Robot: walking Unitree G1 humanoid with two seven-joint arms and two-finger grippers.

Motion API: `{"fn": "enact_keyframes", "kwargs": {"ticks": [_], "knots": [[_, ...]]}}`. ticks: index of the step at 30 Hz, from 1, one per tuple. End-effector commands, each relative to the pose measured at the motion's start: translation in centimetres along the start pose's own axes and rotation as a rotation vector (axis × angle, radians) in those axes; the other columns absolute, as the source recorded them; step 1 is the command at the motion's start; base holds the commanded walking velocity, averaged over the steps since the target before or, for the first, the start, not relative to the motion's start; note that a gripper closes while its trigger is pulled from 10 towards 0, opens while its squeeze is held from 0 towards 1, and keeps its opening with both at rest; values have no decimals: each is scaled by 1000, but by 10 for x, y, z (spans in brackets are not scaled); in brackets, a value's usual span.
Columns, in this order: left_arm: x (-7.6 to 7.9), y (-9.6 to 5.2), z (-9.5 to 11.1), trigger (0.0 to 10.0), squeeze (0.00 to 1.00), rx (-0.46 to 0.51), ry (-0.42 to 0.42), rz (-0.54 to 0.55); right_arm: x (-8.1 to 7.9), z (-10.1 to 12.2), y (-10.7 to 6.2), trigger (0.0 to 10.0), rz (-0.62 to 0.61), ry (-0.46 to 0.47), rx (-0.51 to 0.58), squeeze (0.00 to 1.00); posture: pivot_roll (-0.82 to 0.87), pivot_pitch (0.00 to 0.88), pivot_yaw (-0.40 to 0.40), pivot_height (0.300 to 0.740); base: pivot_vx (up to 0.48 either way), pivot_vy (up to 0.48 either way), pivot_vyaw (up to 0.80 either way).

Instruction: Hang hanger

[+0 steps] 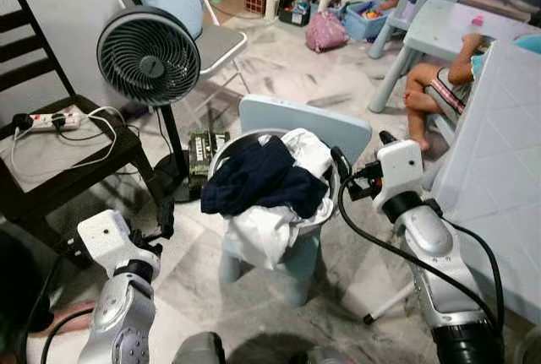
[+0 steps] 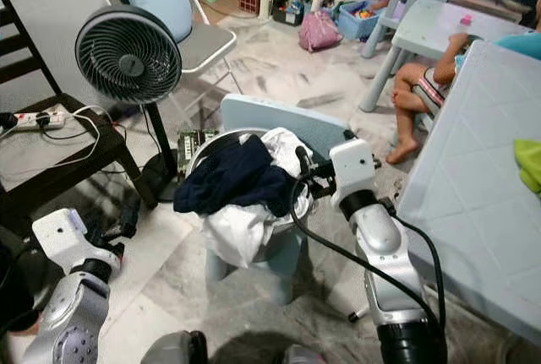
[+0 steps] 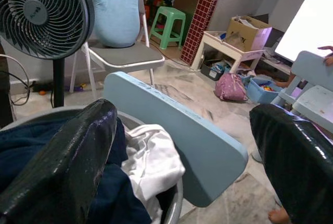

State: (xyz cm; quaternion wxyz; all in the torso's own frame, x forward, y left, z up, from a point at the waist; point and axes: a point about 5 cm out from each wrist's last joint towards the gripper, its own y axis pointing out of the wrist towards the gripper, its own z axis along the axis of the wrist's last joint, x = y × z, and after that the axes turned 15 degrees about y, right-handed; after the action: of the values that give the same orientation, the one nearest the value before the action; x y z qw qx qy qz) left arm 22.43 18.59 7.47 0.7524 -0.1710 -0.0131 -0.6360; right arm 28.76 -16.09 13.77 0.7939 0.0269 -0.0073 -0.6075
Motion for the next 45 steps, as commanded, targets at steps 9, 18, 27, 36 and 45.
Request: {"fn": "enact_keyframes", "kwargs": {"ticks": [9,18,27,36,45], "knots": [[7,26,-6,10000,0,-79,-386,10,8,10,4,10000,2,-26,25,0,-32,94,-61,740,0,0,0],[-3,33,-26,10000,0,-181,-456,-88,7,13,3,10000,23,-39,19,0,-55,110,-79,740,0,0,0],[-4,47,-44,10000,0,-241,-434,-126,8,15,-5,10000,33,-53,8,0,-96,139,-88,740,0,0,0],[6,74,-28,10000,0,-176,-439,-168,8,16,-12,10000,38,-58,-10,0,-121,162,-96,740,0,0,0],[9,82,-37,10000,0,-185,-483,-165,8,18,-14,10000,39,-62,-21,0,-134,172,-99,740,0,0,0]]}}
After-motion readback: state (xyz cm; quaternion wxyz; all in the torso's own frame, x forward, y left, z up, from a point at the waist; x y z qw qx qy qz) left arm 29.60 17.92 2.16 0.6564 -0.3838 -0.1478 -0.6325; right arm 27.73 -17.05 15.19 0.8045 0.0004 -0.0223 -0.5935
